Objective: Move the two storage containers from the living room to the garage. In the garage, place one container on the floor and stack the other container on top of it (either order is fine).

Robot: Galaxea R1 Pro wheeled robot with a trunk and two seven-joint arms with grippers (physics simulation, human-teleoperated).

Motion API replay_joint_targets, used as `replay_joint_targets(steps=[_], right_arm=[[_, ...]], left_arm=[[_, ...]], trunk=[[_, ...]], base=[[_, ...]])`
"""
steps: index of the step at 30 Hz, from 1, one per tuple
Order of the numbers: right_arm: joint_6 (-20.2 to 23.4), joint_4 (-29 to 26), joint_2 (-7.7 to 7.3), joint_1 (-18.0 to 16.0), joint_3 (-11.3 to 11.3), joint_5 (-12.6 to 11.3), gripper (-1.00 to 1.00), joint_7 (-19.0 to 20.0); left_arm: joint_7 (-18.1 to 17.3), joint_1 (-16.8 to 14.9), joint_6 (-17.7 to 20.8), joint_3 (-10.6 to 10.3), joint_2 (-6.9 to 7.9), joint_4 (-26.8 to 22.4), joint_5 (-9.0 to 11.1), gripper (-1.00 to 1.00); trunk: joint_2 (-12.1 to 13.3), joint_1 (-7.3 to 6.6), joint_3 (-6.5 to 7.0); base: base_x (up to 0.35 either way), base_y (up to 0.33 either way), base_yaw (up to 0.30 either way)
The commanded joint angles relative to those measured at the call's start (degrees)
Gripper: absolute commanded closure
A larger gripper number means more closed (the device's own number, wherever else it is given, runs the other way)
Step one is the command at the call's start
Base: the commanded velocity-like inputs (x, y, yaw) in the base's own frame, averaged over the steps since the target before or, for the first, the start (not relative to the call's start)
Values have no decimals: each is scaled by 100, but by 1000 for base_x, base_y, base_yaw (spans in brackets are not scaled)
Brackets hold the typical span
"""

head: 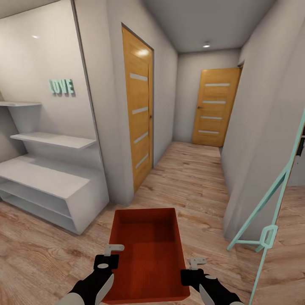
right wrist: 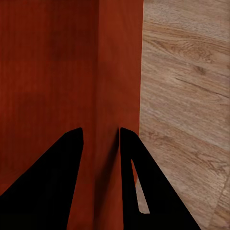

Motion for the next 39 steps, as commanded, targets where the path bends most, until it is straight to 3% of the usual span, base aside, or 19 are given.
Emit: replay_joint_targets(steps=[1, 13, 39], right_arm=[[3, -265, -1, -3, -10, -13, 100, 36], [-56, -267, -1, -4, -10, -6, 100, 43], [-119, -263, -1, -3, -10, -13, 100, 45]], left_arm=[[50, 1, 33, -136, 6, 12, 201, 100], [46, 1, 33, -136, 6, 9, 201, 100], [45, 1, 33, -136, 6, 12, 193, 100]], trunk=[[-5, 0, -8], [-5, 0, -8], [-5, 0, 76]], base=[[0, 0, 0], [22, 7, 0], [326, 67, -120]])
